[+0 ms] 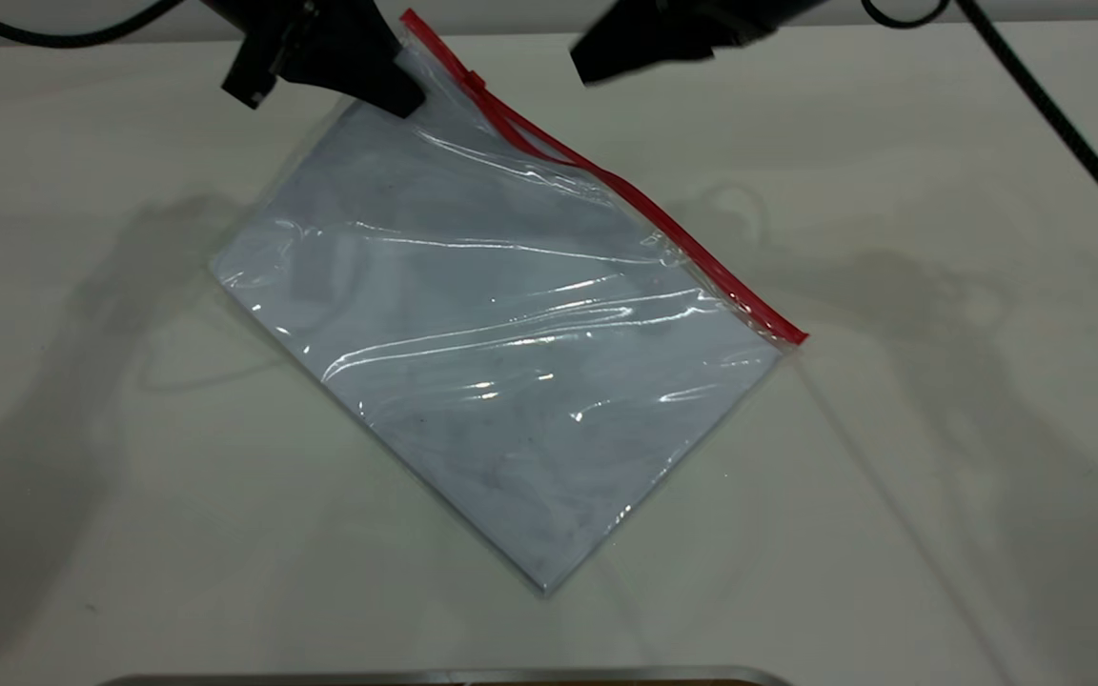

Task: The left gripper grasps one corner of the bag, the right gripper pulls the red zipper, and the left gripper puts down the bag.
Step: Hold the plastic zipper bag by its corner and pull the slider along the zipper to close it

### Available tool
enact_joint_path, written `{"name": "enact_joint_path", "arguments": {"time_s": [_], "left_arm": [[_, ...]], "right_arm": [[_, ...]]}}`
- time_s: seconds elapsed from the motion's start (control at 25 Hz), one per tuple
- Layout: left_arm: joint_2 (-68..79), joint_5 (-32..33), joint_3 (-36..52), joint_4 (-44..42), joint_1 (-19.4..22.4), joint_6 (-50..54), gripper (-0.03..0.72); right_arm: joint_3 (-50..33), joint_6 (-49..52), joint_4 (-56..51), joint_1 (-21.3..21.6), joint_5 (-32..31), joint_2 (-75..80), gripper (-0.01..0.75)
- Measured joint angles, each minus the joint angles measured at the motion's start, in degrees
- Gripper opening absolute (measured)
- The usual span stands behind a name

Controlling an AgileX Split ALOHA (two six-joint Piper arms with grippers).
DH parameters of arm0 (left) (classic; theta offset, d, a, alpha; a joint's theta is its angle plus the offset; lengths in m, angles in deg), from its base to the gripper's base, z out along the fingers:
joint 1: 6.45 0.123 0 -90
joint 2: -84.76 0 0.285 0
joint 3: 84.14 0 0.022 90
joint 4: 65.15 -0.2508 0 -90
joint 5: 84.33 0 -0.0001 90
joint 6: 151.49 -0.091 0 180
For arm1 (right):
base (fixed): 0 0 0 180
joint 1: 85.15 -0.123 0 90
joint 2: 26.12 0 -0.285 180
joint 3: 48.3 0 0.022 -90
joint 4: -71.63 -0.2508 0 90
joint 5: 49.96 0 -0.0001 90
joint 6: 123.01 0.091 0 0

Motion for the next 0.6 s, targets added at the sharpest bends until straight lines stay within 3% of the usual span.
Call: {"name": "enact_joint_path", "arguments": {"time_s": [0.28,0.6], "left_arm": [[1.34,3.23,0.0,8.58,-0.04,-0.18,0.053],[1.7,3.29,0.0,9.6,-1.78,-0.22,0.053]], "right_arm": [[0.0,-2.7,-2.31,-0.54,-1.81,0.05,0.483],[0.0,-3.33,-3.39,-3.41,-0.72,0.05,0.483]]}}
